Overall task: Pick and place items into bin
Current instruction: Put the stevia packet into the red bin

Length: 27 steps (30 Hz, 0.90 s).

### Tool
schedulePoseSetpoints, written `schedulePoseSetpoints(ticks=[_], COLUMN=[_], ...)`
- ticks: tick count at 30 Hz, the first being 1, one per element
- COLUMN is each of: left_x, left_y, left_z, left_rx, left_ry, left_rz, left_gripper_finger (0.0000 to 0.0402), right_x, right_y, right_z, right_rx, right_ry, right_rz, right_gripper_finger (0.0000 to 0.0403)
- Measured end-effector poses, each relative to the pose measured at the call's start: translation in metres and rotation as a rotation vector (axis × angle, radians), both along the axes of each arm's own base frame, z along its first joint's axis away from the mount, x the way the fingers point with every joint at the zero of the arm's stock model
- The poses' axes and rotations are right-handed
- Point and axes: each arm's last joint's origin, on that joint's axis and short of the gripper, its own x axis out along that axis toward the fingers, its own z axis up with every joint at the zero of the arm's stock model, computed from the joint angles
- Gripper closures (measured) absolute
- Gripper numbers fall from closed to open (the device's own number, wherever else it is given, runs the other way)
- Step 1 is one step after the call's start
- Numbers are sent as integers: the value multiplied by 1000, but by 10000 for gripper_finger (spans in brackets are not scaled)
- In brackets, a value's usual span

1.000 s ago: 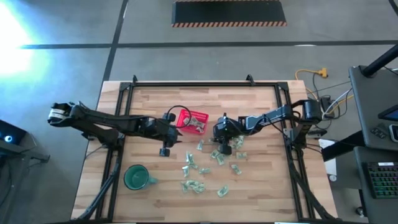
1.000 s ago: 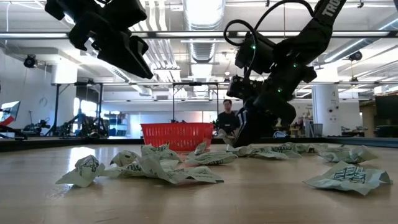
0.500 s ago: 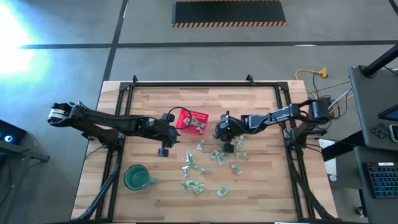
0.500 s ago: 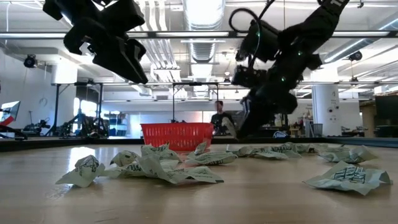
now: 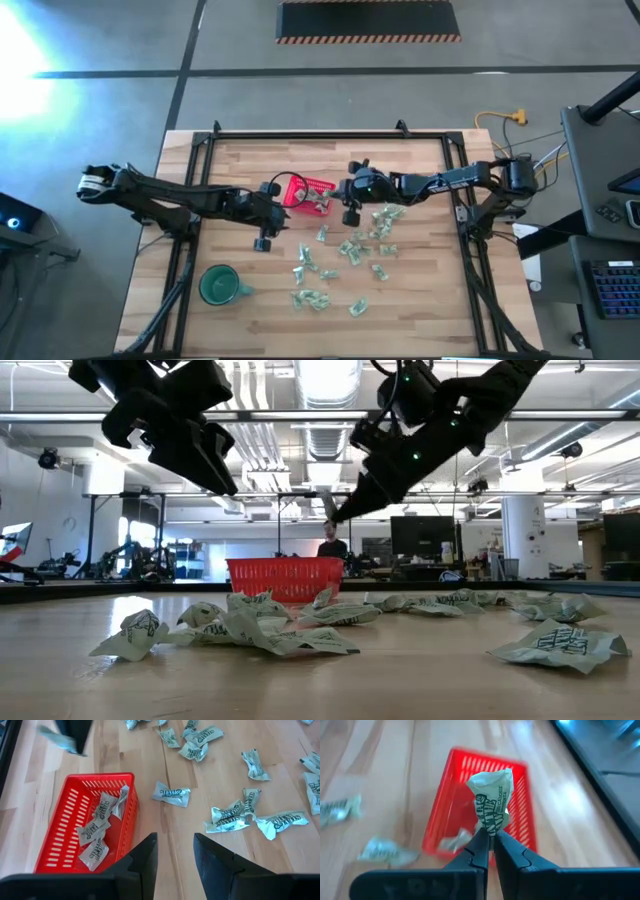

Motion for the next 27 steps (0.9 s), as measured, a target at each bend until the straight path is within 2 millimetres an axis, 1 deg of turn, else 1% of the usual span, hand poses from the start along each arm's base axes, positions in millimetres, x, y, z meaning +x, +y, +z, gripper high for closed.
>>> schedulePoseSetpoints(ticks=[3,6,10,16,21,23,27], left_x=[0,0,0,0,0,0,0], left_y=[0,0,0,0,0,0,0], left_z=[0,0,0,0,0,0,0], left_rx=[0,0,-1,-1,-2,-2,-2], left_ry=[0,1,3,2,1,2,-1], left_rz=[0,0,0,0,1,1,1], left_gripper_finger=[292,292,292,292,292,292,292], right_x=[5,11,18,30,36,36,35], right_y=[-6,-7,-8,-14,-18,-19,-19], right_z=[4,1,-9,-24,-25,-24,-21], right_rx=[1,2,2,16,17,8,1], right_ry=[-42,-37,-12,24,18,17,13], right_rz=[-4,-3,2,-17,-70,-67,-62], right_gripper_finger=[390,390,390,390,390,389,365])
